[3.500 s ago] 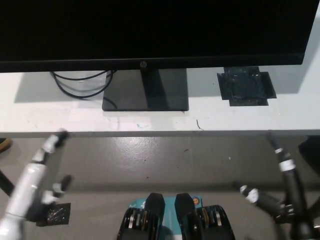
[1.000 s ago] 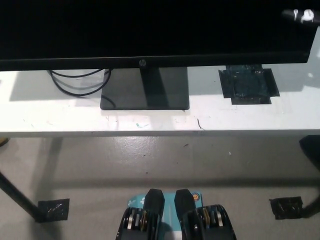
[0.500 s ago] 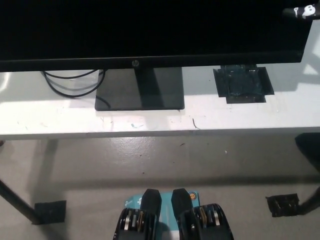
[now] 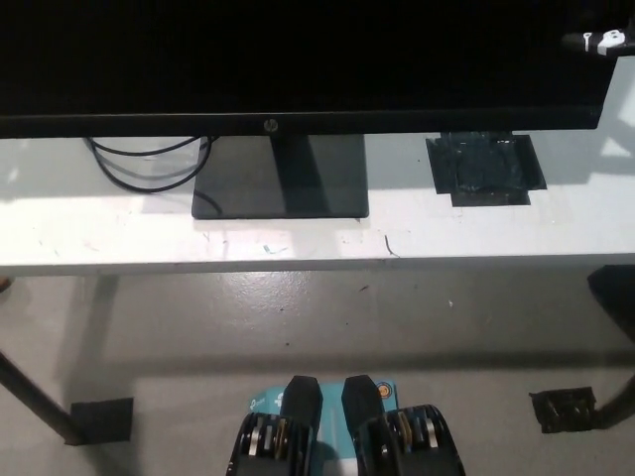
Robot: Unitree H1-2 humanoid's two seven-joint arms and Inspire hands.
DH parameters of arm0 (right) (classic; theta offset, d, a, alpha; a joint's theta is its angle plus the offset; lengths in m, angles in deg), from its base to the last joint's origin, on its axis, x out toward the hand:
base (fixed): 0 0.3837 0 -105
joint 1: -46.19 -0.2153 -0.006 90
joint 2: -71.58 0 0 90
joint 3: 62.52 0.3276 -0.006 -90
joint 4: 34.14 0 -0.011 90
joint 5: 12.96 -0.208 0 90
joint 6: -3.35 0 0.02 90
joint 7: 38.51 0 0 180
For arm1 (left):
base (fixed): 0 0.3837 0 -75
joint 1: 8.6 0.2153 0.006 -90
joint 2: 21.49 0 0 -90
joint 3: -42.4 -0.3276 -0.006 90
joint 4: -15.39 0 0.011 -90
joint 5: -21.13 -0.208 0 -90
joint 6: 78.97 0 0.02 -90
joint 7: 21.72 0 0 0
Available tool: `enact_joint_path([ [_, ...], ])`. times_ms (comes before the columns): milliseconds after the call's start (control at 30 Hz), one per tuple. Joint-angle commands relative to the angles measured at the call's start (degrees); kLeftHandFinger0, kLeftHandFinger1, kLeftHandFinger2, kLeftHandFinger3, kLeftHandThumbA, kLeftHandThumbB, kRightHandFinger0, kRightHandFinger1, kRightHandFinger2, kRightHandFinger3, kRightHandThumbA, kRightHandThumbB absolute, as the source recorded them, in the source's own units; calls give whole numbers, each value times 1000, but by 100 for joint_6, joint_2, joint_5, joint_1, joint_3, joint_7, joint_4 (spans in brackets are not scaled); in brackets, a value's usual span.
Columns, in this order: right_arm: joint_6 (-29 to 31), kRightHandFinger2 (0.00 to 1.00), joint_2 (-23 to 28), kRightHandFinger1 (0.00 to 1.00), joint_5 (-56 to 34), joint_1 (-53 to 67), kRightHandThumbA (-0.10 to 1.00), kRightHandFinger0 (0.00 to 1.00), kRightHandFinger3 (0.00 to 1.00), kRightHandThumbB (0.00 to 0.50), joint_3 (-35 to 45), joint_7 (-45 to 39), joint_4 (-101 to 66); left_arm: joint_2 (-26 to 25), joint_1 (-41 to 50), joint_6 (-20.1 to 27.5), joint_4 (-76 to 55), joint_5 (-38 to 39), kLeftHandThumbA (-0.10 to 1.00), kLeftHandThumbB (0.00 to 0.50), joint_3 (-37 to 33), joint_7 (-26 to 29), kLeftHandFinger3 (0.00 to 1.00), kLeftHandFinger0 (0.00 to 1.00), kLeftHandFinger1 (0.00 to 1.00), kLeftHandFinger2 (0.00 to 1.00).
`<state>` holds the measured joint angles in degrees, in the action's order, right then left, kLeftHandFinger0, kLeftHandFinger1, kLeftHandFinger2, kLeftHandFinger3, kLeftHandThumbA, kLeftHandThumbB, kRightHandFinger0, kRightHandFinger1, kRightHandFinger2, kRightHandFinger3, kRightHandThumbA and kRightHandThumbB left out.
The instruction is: The monitor is placed at the center of the table and the robot uses both its hand to grab the left and right sides of the monitor to tilt the angle of the monitor downwards
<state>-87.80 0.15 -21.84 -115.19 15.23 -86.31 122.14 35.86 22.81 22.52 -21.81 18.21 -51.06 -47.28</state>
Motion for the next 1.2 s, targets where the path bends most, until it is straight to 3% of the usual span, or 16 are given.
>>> enact_joint_path([
  [0, 322, 1000, -480, 1000, 388, -292, 540, 1000, 1000, 500, -264, -578, 267, 82, -561, 541, 105, -86, 1000, 387, -146, -283, 1000, 1000, 1000, 1000],
  [33, 392, 1000, -523, 1000, 489, -315, 530, 1000, 1000, 500, -339, -559, 410, 74, -622, 563, 219, -255, 1000, 388, -262, -230, 1000, 1000, 1000, 1000],
  [100, 423, 1000, -585, 1000, 647, -351, 492, 1000, 1000, 500, -471, -459, 534, 59, -690, 443, 289, -492, 1000, 483, -454, -131, 1000, 1000, 1000, 1000],
  [167, 550, 1000, -625, 1000, 814, -365, 470, 1000, 1000, 496, -635, -321, 578, 111, -755, 524, 437, -488, 1000, 500, -517, -123, 1000, 1000, 1000, 1000],
  [300, 1114, 1000, -684, 1000, 1549, -395, 569, 1000, 1000, 500, -1288, 410, 632, 211, -748, 704, 488, -754, 841, 477, -761, 4, 1000, 1000, 1000, 1000],
  [367, 1202, 1000, -702, 1000, 1674, -409, 554, 1000, 1000, 482, -1446, 612, 654, 232, -787, 793, 552, -1146, 833, 479, -1046, 257, 1000, 1000, 1000, 1000],
  [433, 1158, 1000, -752, 1000, 1696, -446, 545, 1000, 1000, 500, -1528, 734, 730, 293, -792, 811, 576, -1257, 747, 475, -1179, 273, 1000, 1000, 1000, 1000],
  [533, 1136, 1000, -797, 1000, 1785, -575, 494, 1000, 1000, 479, -1647, 948, 793, 323, -909, 934, 650, -1726, 777, 462, -1619, 492, 1000, 1000, 1000, 1000],
  [567, 1140, 1000, -801, 1000, 1805, -587, 475, 1000, 1000, 440, -1664, 975, 808, 324, -925, 951, 675, -1742, 731, 452, -1667, 521, 1000, 1000, 1000, 1000],
  [600, 1162, 1000, -828, 1000, 1914, -655, 473, 1000, 1000, 473, -1747, 1149, 862, 330, -1005, 913, 725, -1907, 767, 469, -1821, 629, 1000, 1000, 1000, 1000],
  [733, 1386, 1000, -885, 1000, 2628, -746, 525, 1000, 1000, 500, -2353, 2176, 925, 449, -1283, 1182, 1281, -2652, 798, 491, -2544, 1378, 1000, 1000, 1000, 1000],
  [800, 1430, 1000, -925, 1000, 2839, -779, 488, 1000, 1000, 500, -2538, 2700, 986, 512, -1435, 1333, 1508, -3177, 872, 484, -3048, 1904, 1000, 1000, 1000, 1000],
  [867, 1509, 1000, -950, 1000, 2932, -828, 453, 1000, 1000, 500, -2605, 3099, 1027, 540, -1563, 1334, 1596, -3486, 873, 468, -3397, 2189, 1000, 1000, 1000, 1000],
  [967, 1572, 1000, -1019, 1000, 3450, -1009, 446, 1000, 1000, 500, -3018, 3963, 1077, 579, -1727, 1226, 1686, -3942, 762, 441, -3899, 2789, 1000, 1000, 1000, 1000],
  [1067, 1669, 1000, -1018, 1000, 3792, -1092, 479, 1000, 1000, 500, -3333, 4687, 1108, 620, -1868, 1024, 1806, -4340, 810, 474, -4356, 3313, 1000, 1000, 1000, 1000],
  [1167, 1655, 1000, -993, 1000, 3923, -1176, 476, 1000, 1000, 500, -3477, 5131, 1152, 727, -2031, 829, 1995, -4595, 799, 473, -4708, 3728, 1000, 1000, 1000, 1000],
])
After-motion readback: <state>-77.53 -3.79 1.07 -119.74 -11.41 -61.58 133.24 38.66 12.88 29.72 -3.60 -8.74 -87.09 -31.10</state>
